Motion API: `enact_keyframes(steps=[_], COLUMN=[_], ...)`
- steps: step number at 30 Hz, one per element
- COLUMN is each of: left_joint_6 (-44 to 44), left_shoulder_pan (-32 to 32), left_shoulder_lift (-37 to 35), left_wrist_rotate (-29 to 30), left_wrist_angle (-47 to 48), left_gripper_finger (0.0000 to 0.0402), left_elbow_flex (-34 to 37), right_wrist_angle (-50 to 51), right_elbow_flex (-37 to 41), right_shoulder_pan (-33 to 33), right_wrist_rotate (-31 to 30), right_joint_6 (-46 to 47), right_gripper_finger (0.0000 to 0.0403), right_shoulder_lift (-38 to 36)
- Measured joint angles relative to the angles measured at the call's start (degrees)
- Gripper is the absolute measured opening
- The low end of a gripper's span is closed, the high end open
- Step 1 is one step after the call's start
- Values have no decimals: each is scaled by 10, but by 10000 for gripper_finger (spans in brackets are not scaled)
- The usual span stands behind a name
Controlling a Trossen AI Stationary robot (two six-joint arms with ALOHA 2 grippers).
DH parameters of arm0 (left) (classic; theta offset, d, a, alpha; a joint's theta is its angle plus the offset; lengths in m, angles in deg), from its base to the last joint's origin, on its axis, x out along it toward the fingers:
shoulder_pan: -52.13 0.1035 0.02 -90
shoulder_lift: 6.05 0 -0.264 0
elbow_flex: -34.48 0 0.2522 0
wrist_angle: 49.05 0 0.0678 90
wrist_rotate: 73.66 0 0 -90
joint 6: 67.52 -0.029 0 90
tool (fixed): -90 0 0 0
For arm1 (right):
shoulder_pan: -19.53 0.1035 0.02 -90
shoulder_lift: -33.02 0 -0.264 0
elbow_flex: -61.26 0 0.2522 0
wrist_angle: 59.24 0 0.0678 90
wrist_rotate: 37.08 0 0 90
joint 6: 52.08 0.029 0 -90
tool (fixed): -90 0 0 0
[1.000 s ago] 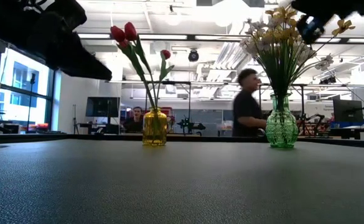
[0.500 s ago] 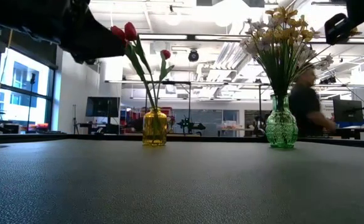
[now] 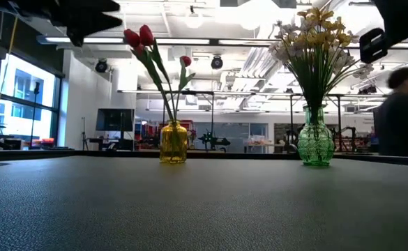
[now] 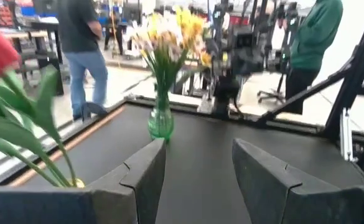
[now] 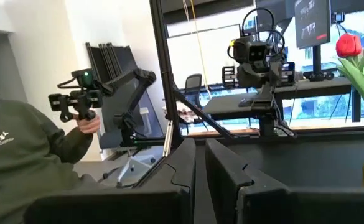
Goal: Sort flowers into vase by color
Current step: Return to Home Position
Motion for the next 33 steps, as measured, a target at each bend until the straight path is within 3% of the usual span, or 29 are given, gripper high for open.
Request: enact_keyframes(steps=[6,11,18,22,29,33], left_joint_6=[1,-6,-56,-71,-91,-34], left_shoulder_pan=[0,0,0,12,111,189], left_shoulder_lift=[-113,-223,-407,-408,-405,-394], left_wrist_rotate=[20,23,-27,-63,-180,-235], left_wrist_angle=[113,118,204,215,10,44], left_gripper_finger=[175,174,150,130,97,70], left_elbow_flex=[5,65,99,105,204,205], right_wrist_angle=[-61,-61,-43,-31,-12,-12], right_elbow_flex=[44,44,44,44,44,44], right_shoulder_pan=[0,0,0,0,0,0], right_wrist_rotate=[-18,-47,-47,-47,-46,-46], right_joint_6=[-2,-15,-24,-24,-29,-3], right_gripper_finger=[21,21,21,21,21,21], right_shoulder_lift=[2,0,0,4,7,7])
